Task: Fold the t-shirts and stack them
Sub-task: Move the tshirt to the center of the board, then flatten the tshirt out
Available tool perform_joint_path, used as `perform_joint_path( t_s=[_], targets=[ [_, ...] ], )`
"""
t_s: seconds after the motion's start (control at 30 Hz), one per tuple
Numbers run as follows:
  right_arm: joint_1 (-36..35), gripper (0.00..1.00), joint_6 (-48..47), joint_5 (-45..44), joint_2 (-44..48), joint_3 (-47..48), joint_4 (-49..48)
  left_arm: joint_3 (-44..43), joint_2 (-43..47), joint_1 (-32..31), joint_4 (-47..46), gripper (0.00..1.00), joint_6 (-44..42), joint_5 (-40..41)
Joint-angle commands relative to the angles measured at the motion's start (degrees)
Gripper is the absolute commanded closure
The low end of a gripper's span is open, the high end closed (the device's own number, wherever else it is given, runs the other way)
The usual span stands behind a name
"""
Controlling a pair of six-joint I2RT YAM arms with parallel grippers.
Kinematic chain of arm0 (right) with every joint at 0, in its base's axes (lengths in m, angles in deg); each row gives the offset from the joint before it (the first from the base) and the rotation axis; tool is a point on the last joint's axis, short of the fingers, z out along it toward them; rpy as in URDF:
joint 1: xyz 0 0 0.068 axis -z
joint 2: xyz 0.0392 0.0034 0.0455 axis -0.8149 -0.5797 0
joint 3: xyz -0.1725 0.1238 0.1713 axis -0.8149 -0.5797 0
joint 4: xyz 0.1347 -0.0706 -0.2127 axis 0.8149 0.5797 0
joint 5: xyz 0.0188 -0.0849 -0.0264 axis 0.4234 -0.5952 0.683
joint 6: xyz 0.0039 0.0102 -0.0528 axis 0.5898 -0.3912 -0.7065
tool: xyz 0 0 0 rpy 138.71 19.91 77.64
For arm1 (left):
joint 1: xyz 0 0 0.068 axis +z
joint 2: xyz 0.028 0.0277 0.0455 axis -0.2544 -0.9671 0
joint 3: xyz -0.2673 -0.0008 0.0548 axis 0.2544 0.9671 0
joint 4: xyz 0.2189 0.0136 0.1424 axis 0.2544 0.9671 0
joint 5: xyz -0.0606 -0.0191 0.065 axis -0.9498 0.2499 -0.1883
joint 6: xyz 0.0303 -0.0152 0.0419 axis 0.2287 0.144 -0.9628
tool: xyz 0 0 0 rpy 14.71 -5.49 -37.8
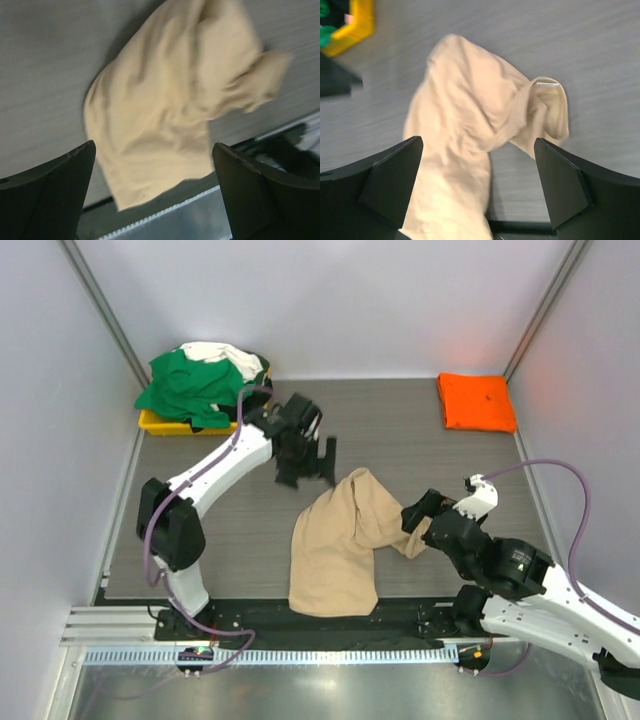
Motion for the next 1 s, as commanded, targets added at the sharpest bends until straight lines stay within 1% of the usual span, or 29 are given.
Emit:
perform_joint_path(
  t_s=[0.0,0.03,0.07,0.1,0.13,0.17,0.2,0.27,0.3,0.33,0.37,0.4,0.43,0.5,0.53,0.57,0.67,0.73,0.8,0.87,0.9,0.93,0.97],
  targets=[
    [-0.02,0.00,8.36,-4.01,1.32,1.23,12.74,13.20,16.20,-0.29,-1.94,0.00,3.17,5.77],
    [0.06,0.00,8.02,-3.14,1.76,0.53,11.79,16.54,18.07,-0.98,-2.73,0.01,4.40,6.99],
    [0.06,0.00,8.36,-2.70,1.50,0.18,11.51,23.01,20.27,-3.17,-4.74,0.02,7.11,8.31],
    [0.06,0.00,8.80,-2.78,0.63,-0.09,11.51,26.30,22.12,-4.49,-6.07,0.03,8.35,9.54],
    [0.06,0.00,8.80,-2.52,-0.60,-0.87,10.64,29.37,25.18,-6.16,-7.38,0.03,9.93,9.90],
    [0.06,0.00,8.72,-2.25,-4.70,-1.14,10.11,34.19,26.17,-8.09,-9.49,0.05,12.56,10.43],
    [0.15,0.00,8.54,-1.73,-7.00,-1.49,9.50,36.15,26.87,-12.20,-10.20,0.05,14.15,11.30],
    [0.15,0.00,8.01,-1.20,-12.27,-1.67,7.04,40.37,28.02,-16.88,-11.78,0.05,16.79,14.12],
    [0.15,0.00,7.32,-0.94,-16.13,-1.50,6.16,41.52,28.11,-20.99,-12.49,0.05,19.15,14.47],
    [0.24,0.00,6.09,1.07,-17.21,-2.02,2.15,42.58,28.46,-22.94,-13.02,0.05,20.48,15.87],
    [0.50,0.02,4.69,2.74,-17.92,-2.46,-0.68,44.50,28.81,-24.97,-14.07,0.05,22.06,16.75],
    [0.68,0.07,3.19,4.32,-19.40,-3.07,-3.32,45.39,29.25,-28.47,-14.60,0.06,24.16,17.54],
    [1.03,0.09,2.31,8.43,-20.29,-4.03,-8.04,46.36,29.69,-29.98,-15.21,0.06,25.49,18.60],
    [1.56,0.11,1.60,11.53,-23.27,-4.31,-11.06,49.00,31.18,-33.32,-16.71,0.07,27.17,19.74],
    [1.47,0.12,-0.14,14.59,-26.50,-4.57,-14.47,50.05,31.80,-34.12,-17.24,0.07,28.91,20.27],
    [1.47,0.12,-1.03,16.02,-28.19,-4.75,-16.42,52.67,32.41,-34.82,-19.85,0.07,29.63,20.45],
    [1.47,0.12,-3.06,17.34,-34.08,-4.22,-19.94,58.56,34.00,-36.58,-27.31,0.06,31.74,18.53],
    [1.56,0.12,-4.46,17.26,-37.85,-3.69,-21.88,61.03,33.65,-37.46,-31.45,0.04,32.79,18.34],
    [2.26,0.12,-4.91,17.87,-40.76,-3.52,-23.72,61.92,31.90,-38.61,-33.67,0.03,33.06,18.43],
    [3.05,0.16,-5.69,18.84,-44.62,-3.69,-25.22,62.45,29.88,-39.31,-35.69,0.02,33.15,18.78],
    [3.66,0.26,-5.70,19.62,-45.60,-3.87,-26.44,62.54,28.82,-39.40,-36.48,0.02,33.06,18.96],
    [4.54,0.32,-5.79,19.98,-46.39,-4.56,-27.15,62.63,26.46,-39.40,-37.45,0.04,33.15,19.13],
    [5.07,0.44,-5.87,20.25,-47.01,-5.01,-27.77,62.63,25.22,-39.40,-37.54,0.07,33.24,19.39]
  ],
)
